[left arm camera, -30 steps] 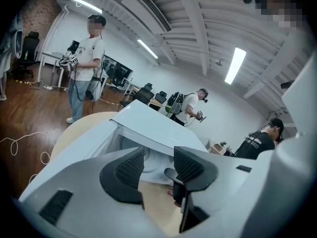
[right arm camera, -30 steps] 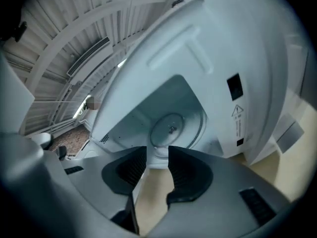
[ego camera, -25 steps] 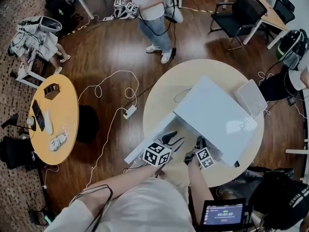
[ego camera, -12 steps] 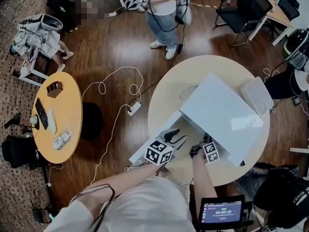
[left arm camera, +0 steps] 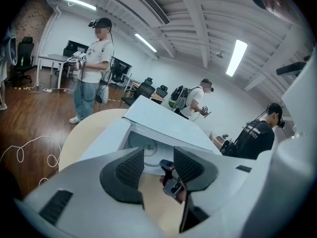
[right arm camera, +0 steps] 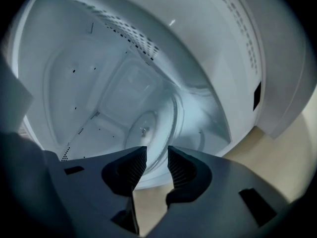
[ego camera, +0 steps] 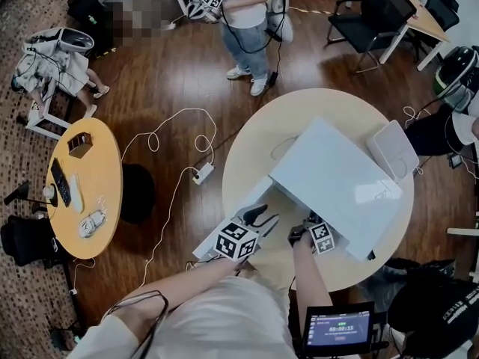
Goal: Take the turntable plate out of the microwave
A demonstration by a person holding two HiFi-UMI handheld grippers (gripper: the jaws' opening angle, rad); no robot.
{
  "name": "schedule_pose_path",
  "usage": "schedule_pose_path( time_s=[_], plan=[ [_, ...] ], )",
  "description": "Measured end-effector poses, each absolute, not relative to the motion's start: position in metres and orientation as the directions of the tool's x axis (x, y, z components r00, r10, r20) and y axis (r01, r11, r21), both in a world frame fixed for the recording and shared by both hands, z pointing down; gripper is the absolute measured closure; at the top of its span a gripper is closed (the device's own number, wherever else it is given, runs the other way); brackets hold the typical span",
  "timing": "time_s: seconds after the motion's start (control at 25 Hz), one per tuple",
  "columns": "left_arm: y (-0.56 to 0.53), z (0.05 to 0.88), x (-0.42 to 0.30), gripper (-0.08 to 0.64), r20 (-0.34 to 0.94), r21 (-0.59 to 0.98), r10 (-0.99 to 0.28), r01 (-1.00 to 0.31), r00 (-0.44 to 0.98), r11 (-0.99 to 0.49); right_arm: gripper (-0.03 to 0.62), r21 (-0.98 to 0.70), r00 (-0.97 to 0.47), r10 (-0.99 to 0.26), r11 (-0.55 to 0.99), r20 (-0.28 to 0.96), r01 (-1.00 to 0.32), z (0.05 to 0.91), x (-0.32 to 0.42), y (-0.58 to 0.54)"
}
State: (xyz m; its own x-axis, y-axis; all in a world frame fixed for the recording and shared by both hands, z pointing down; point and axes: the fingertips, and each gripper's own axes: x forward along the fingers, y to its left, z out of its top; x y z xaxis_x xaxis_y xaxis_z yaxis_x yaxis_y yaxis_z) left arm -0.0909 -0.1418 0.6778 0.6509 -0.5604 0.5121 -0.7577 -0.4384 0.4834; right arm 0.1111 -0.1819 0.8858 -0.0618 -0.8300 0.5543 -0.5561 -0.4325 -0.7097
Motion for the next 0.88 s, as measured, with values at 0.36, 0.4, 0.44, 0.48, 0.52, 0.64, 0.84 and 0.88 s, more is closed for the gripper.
schedule_pose_path(
  time_s=[0.36, 0.4, 0.44, 0.48, 0.52, 0.64, 0.84, 0.88],
  plan=[
    [-0.145, 0.677, -0.089, 0.364, 0.517, 0.48, -0.561, -0.762, 0.646, -0.434, 0.543, -0.743, -0.048, -0.822, -0.486, 0.567, -0.46, 0.89, 0.116, -0.173],
    [-0.145, 0.677, -0.088, 0.364, 0.517, 0.48, -0.56, -0.761, 0.647, -0.436, 0.546, -0.753, -0.053, -0.826, -0.483, 0.561, -0.447, 0.89, 0.116, -0.174],
    [-0.146, 0.678, -0.087, 0.364, 0.517, 0.48, -0.558, -0.76, 0.649, -0.439, 0.552, -0.767, -0.056, -0.831, -0.481, 0.553, -0.426, 0.89, 0.116, -0.175],
    [-0.146, 0.679, -0.085, 0.364, 0.518, 0.479, -0.555, -0.758, 0.651, -0.442, 0.559, -0.781, -0.059, -0.838, -0.478, 0.543, -0.401, 0.89, 0.116, -0.176],
    [-0.145, 0.68, -0.085, 0.364, 0.52, 0.48, -0.551, -0.757, 0.653, -0.444, 0.566, -0.794, -0.059, -0.843, -0.477, 0.534, -0.378, 0.891, 0.116, -0.175],
    [-0.142, 0.684, -0.08, 0.364, 0.524, 0.481, -0.545, -0.756, 0.654, -0.445, 0.586, -0.814, -0.057, -0.852, -0.474, 0.52, -0.334, 0.895, 0.121, -0.17],
    [-0.143, 0.688, -0.074, 0.364, 0.53, 0.477, -0.538, -0.755, 0.656, -0.45, 0.591, -0.827, -0.066, -0.853, -0.479, 0.517, -0.294, 0.893, 0.121, -0.171],
    [-0.143, 0.689, -0.073, 0.364, 0.531, 0.479, -0.536, -0.754, 0.657, -0.45, 0.592, -0.835, -0.075, -0.859, -0.466, 0.506, -0.292, 0.889, 0.121, -0.171]
  ],
)
